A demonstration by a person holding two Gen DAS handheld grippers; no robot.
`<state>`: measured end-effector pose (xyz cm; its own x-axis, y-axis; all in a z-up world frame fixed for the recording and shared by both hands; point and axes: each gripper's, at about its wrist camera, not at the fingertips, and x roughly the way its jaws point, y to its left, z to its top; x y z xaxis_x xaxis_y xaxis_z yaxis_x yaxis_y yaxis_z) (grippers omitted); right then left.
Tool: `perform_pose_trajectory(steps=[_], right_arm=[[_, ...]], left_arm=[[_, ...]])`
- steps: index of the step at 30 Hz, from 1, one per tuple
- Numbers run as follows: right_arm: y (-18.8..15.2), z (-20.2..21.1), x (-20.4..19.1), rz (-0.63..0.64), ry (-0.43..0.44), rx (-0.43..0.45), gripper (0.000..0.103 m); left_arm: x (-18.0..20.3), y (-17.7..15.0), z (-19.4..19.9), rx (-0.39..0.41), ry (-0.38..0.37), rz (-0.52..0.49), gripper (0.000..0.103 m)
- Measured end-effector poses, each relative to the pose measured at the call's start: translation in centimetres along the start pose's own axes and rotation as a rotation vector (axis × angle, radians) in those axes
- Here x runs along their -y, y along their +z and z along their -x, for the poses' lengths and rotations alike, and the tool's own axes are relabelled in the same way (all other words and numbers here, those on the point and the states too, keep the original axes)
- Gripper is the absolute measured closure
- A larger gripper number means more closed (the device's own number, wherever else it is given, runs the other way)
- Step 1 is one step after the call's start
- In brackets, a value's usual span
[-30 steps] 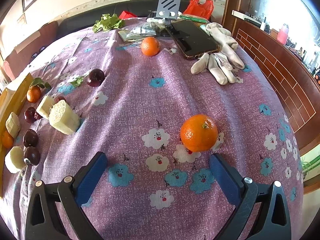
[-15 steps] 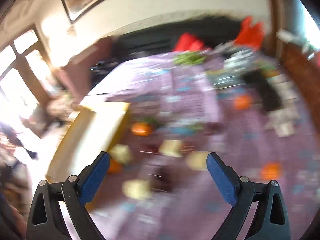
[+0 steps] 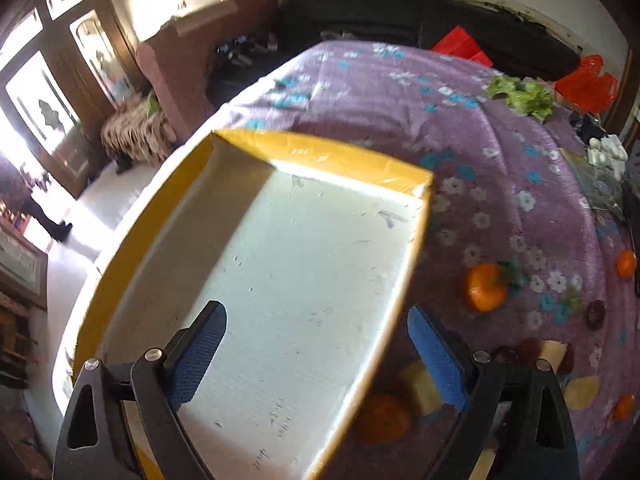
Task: Organize fruits
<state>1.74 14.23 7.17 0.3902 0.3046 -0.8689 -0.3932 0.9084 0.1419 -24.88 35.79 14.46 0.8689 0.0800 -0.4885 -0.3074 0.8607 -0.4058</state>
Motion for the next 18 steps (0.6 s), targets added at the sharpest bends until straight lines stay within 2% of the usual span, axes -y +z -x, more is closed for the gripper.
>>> perform_pose_trajectory(steps=[2,7,12,15,18], right_arm=[[-0.1,-0.7,-1.2,0.030,-0.046,-0.009,0.005],[-0.5,-0.9,-3.2,0.021,0.073,-0.071,0.007],[-1.1,2.6,-2.9,0.006,0.121,0.044,0.008],[-2.2,5.9,-0.1,-0.016,0.120,0.115,0.008],[-4.3,9.7,5.1,-0.065,0.063,0.191,0.007]], left_arm=[[-0.5,0.0,0.0,0.001,-0.004,0.011,0.003],[-0.7,-0.1,-0.2,-0.001,0.001,0.017,0.003],[0.9,-0.1,-0.6,-0.005,0.005,-0.029,0.003],[2.8,-0.3,-0.4,0.008,0.000,-0.069,0.003],[5.0,-1.2,-0.9,-0.006,-0.025,-0.101,0.003]])
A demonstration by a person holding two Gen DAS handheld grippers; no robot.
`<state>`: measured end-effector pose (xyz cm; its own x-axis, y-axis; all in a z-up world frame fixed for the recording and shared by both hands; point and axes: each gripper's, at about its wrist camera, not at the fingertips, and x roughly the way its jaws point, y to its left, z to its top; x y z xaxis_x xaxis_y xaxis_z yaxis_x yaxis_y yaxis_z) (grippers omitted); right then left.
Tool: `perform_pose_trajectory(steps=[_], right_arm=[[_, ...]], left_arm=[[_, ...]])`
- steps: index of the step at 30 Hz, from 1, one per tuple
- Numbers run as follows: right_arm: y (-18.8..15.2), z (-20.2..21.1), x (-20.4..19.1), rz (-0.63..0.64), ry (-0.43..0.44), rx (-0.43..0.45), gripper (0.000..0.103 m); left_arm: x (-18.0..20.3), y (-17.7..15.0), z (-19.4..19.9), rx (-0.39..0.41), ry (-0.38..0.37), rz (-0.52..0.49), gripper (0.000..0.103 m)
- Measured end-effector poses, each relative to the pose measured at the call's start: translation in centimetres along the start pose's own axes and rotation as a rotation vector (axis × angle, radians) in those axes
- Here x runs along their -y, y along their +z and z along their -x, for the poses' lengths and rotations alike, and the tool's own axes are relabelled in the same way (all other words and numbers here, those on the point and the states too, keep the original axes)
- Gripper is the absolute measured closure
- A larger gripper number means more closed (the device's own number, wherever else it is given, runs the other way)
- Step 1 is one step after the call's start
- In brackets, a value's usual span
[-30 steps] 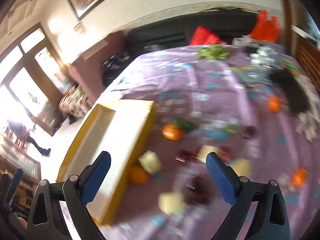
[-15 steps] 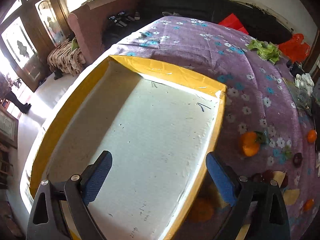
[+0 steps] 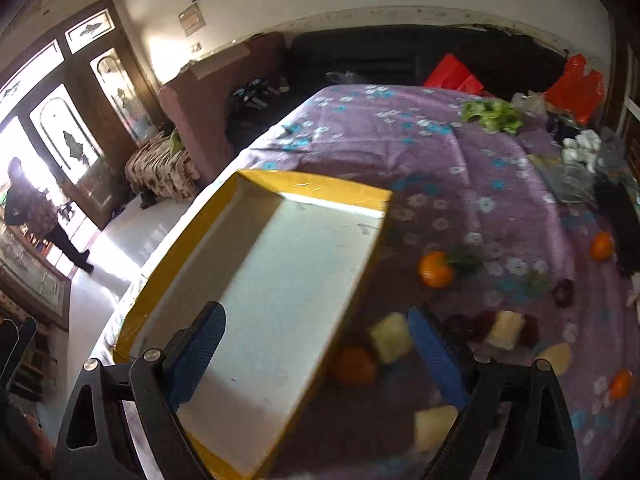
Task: Organize fruits
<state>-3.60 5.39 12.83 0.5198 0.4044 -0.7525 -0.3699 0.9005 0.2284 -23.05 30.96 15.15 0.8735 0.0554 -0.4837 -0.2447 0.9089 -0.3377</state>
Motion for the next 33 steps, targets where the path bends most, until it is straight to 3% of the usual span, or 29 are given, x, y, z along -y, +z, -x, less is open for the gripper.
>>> perform_pose_trajectory(steps=[4,7,9,12,17,20,25,27,30,33], right_arm=[[-1.8,3.1,6.9,-0.046,-0.128,0.032,0.007],[-3.9,3.5,10.8,-0.068,-0.206,0.004,0.010],[-5.0,3.7,12.5,-0.092,-0.212,-0.006,0.012],[-6.2,3.4,13.9,-0.108,-0.226,-0.005,0.016],[-7.6,4.0,16.4,-0.155,-0.240,0.040,0.019],[-7.1,3.6,17.8,-0.201,-0.198,0.047,0.019],[-5.5,0.6,16.6,-0.135,-0.209,0.035,0.021],[-5.2,-0.5,16.5,-0.121,-0.221,0.025,0.029],[-5.5,-1.5,17.0,-0.133,-0.210,-0.007,0.056],[-5.8,-1.6,17.7,-0.166,-0.146,-0.018,0.068]], left_arm=[[3.9,-1.5,-2.0,-0.068,-0.047,-0.062,0.003],[7.0,-2.5,-3.7,-0.137,-0.120,-0.102,0.004],[9.0,-3.2,-4.8,-0.189,-0.176,-0.121,0.014],[11.9,-4.7,-5.8,-0.260,-0.226,-0.186,0.018],[16.8,-7.7,-6.8,-0.298,-0.241,-0.357,0.023],[18.7,-9.0,-8.0,-0.342,-0.273,-0.402,0.031],[20.9,-11.1,-10.7,-0.408,-0.264,-0.463,0.031],[21.6,-11.7,-11.8,-0.427,-0.250,-0.487,0.031],[22.4,-12.2,-13.0,-0.425,-0.236,-0.519,0.031],[23.5,-12.6,-13.9,-0.393,-0.229,-0.570,0.031]])
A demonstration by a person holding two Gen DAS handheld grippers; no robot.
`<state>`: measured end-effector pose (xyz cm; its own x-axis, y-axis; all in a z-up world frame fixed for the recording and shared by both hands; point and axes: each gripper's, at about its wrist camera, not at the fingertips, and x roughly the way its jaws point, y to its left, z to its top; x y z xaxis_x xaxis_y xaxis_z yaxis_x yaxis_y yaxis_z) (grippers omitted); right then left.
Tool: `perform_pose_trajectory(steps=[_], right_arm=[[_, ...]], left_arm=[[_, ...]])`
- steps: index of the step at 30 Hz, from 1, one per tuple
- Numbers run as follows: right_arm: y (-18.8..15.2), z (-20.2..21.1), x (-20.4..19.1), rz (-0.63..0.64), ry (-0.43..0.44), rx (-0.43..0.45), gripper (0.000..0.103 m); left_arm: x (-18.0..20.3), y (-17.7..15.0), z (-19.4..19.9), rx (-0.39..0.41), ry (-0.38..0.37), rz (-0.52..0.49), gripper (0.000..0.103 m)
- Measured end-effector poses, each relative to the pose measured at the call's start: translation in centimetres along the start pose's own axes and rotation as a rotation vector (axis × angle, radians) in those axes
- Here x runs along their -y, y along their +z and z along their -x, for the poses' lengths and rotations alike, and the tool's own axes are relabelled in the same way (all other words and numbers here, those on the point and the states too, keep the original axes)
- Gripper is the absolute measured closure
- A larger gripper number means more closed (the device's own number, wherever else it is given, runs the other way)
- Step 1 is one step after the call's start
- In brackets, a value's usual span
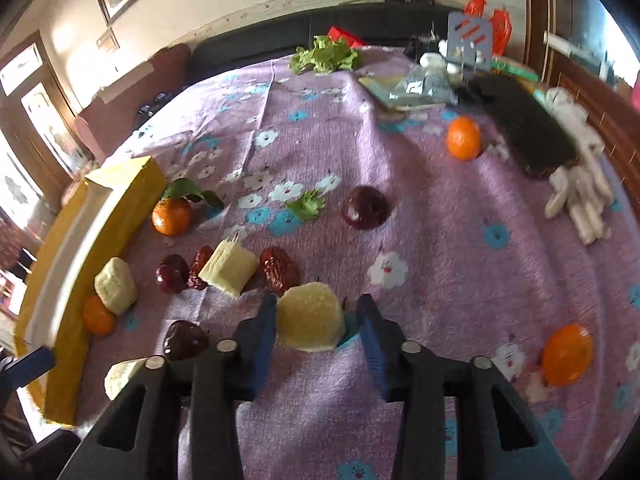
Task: Organize fruits
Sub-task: 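Grasp the round pale yellow slice with the right tool while the left tool grasps a pale cube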
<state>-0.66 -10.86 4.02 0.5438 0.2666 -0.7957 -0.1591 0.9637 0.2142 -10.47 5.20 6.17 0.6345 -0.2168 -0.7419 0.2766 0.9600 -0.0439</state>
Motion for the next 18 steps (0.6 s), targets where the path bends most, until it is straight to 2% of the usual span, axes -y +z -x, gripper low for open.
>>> perform_pose_trajectory(steps=[8,9,11,18], right_arm=[[-0.2,0.5,-0.1,0.018,-0.006,0.015,0.069],[-0.2,0.5,-0.1,0.019,-0.005,0.017,0.069],[-0.3,0.5,-0.2,0.027,-0.006,0.021,0.069],[-0.5,0.8,-0.4,0.030,-0.019,0.030,0.070]], left_arm=[[1.2,0.4,-3.9,-0.077,-0.009,-0.057,0.031],[1.1,0.4,-4.3,-0.084,-0.011,-0.055,0.036],[1.0,0.3,-5.0,-0.102,-0.018,-0.049,0.062],[0.4,0.2,-3.8,-0.064,-0.019,0.006,0.062]])
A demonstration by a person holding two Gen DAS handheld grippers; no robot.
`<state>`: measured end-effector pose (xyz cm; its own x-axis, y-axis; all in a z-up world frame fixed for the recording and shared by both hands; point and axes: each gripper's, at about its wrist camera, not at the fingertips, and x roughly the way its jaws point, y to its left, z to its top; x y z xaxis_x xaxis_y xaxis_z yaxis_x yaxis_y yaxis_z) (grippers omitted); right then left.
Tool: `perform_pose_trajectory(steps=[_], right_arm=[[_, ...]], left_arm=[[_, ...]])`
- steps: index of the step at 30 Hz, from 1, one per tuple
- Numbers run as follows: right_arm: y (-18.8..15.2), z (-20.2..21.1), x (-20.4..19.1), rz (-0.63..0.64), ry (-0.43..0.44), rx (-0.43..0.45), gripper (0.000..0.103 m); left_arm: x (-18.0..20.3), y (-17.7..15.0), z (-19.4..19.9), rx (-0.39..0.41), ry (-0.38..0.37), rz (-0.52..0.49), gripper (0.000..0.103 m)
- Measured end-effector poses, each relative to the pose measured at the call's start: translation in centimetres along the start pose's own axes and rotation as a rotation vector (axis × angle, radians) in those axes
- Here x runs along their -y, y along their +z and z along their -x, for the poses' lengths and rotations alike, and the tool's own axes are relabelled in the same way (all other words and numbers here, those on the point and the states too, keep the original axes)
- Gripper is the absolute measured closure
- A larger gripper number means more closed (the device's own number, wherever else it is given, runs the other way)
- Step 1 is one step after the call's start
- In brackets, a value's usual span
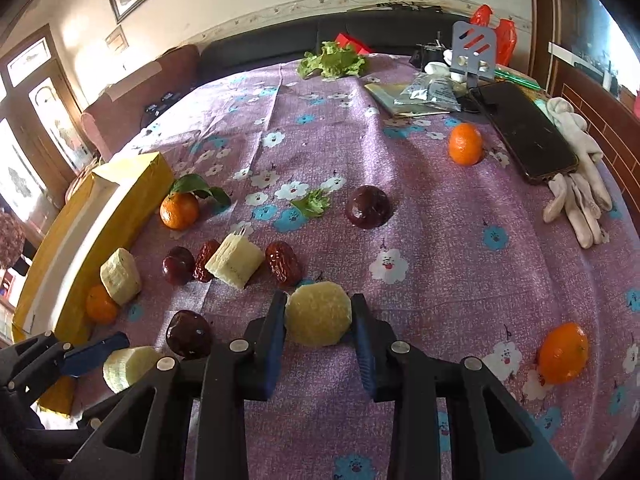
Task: Organize fruits
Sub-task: 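Grasp the round pale yellow slice with the right tool while the left tool grasps a pale cube, then carry both pieces over the box and open both tools to drop them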
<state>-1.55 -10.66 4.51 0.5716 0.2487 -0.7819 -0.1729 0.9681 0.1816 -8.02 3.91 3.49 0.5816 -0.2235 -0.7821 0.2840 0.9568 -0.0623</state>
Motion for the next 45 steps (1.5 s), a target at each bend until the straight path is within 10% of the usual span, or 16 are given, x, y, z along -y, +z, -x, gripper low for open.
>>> perform_pose_trajectory(steps=[12,27,37,45], right_arm=[[0.5,4.0,-2.5,0.014,0.060,0.088,0.069],[0.7,3.0,-26.2,0.387,0.287,-0.039,0.068],[-3.3,-3.7,-33.2,0.485,0.219,-0.162,0.069],[-3.5,-0.8,-32.0,0.472,0.212,-0.089,0.053]], left_arm=[[-7.5,-0.8,9.9,0.165,0.044,0.191,0.062],[-24.4,-6.2,10.6,0.116,0.299,0.473,0.062],[-26.2,-7.8,11.3,0.100,0.248,0.517,0.061],[-23.3,-7.8,17.5,0.253,0.340,0.472,0.029]])
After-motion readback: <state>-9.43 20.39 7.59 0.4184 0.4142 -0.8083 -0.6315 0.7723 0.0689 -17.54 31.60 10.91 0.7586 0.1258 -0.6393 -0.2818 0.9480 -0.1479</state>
